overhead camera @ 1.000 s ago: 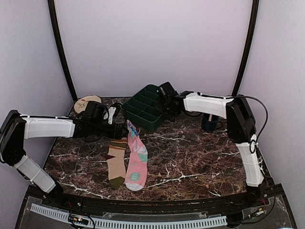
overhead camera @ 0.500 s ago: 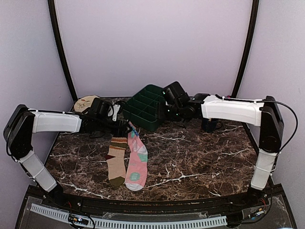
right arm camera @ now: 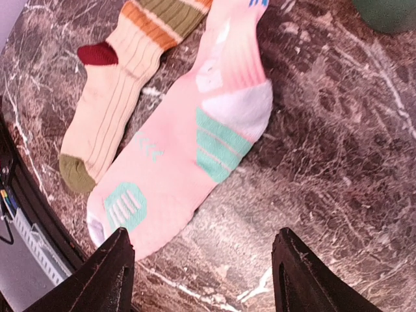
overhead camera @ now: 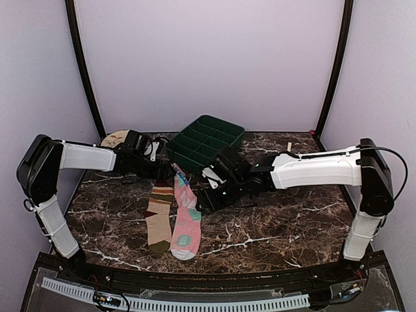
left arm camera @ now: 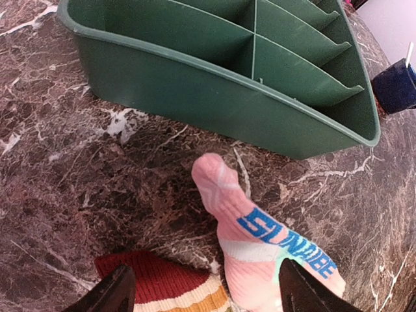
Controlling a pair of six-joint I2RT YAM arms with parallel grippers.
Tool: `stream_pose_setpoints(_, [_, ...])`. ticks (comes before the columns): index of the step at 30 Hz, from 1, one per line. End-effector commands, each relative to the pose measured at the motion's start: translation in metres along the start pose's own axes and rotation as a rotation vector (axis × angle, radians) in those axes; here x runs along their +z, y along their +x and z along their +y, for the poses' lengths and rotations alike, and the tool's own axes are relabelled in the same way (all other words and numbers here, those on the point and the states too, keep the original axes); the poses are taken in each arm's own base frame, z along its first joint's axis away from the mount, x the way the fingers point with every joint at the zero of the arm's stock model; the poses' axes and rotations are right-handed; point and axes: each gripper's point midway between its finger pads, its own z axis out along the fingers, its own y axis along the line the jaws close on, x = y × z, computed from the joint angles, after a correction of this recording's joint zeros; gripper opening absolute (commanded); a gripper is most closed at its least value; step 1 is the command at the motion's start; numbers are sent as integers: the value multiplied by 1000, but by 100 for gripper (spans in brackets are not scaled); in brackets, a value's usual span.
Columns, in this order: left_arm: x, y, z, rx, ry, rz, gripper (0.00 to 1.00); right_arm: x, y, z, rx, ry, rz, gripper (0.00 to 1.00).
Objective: Roll the socks
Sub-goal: Move the sock to the center of the board.
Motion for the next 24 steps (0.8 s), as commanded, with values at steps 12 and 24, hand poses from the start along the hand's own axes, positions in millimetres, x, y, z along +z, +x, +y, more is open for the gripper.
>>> stream_pose_setpoints(12, [-9, -4, -11, -13, 42, -7, 79, 17, 70, 54, 86, -226, 308, 66])
stream_pose_setpoints(24, [-19, 8, -14, -16, 65, -17, 78, 50, 89, 79, 105, -202, 411, 62])
